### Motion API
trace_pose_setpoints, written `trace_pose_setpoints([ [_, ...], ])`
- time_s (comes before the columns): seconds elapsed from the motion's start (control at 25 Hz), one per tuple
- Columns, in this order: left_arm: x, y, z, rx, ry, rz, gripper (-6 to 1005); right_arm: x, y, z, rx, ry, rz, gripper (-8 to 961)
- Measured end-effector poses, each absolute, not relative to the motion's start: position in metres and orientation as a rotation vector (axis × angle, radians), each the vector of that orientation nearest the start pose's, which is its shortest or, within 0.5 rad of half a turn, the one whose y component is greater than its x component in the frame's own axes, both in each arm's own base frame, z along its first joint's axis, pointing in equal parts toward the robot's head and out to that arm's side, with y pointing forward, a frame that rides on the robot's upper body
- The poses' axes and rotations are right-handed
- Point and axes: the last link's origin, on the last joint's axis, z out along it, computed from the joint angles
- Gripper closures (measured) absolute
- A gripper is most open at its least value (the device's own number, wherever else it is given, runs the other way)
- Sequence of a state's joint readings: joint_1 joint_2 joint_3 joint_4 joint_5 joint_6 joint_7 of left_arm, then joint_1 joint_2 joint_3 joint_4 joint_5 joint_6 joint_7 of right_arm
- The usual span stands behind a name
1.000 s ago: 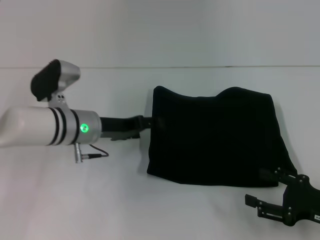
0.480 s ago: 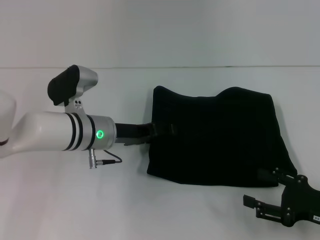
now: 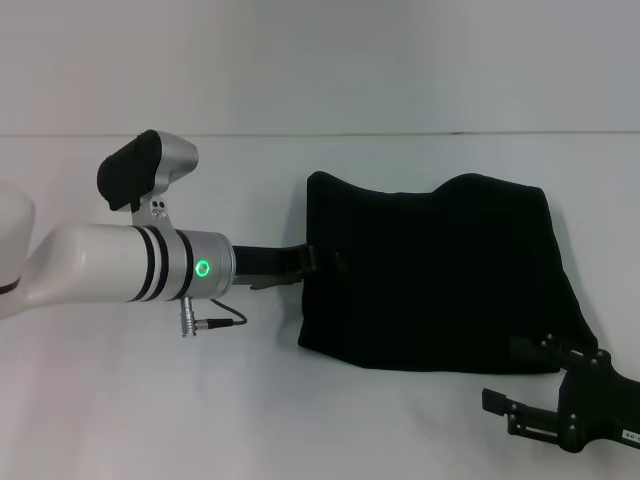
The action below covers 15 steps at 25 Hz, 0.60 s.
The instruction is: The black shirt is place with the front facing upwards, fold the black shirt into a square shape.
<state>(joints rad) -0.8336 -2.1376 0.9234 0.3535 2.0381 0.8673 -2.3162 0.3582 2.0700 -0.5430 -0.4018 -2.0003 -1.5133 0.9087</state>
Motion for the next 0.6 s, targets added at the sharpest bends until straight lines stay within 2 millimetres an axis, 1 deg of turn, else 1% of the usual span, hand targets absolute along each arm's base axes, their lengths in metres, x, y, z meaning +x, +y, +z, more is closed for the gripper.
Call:
trace_pose_setpoints([
  [0.08, -0.221, 0.403, -0.095, -2.182, -1.731, -0.460, 532, 0.331, 0.260, -0.027, -2.568, 0.542, 0.694, 102],
  [0.24, -0.221, 0.404, -0.094, -2.179, -1.732, -0.467, 644, 0.330, 0.261, -0.028, -2.570, 0.542, 0.698, 102],
  [0.4, -0.222, 0.404, -0.089, -2.158, -1.761, -0.513, 757, 0.329, 0.262, -0.028, -2.571, 0.536, 0.698, 102],
  [0.52, -0.229, 0.402, -0.081, -2.136, -1.795, -0.559, 786, 0.328, 0.264, -0.027, -2.568, 0.532, 0.699, 102],
  [0.6, -0.241, 0.399, -0.072, -2.092, -1.828, -0.604, 804, 0.328, 0.266, -0.026, -2.561, 0.525, 0.699, 102],
])
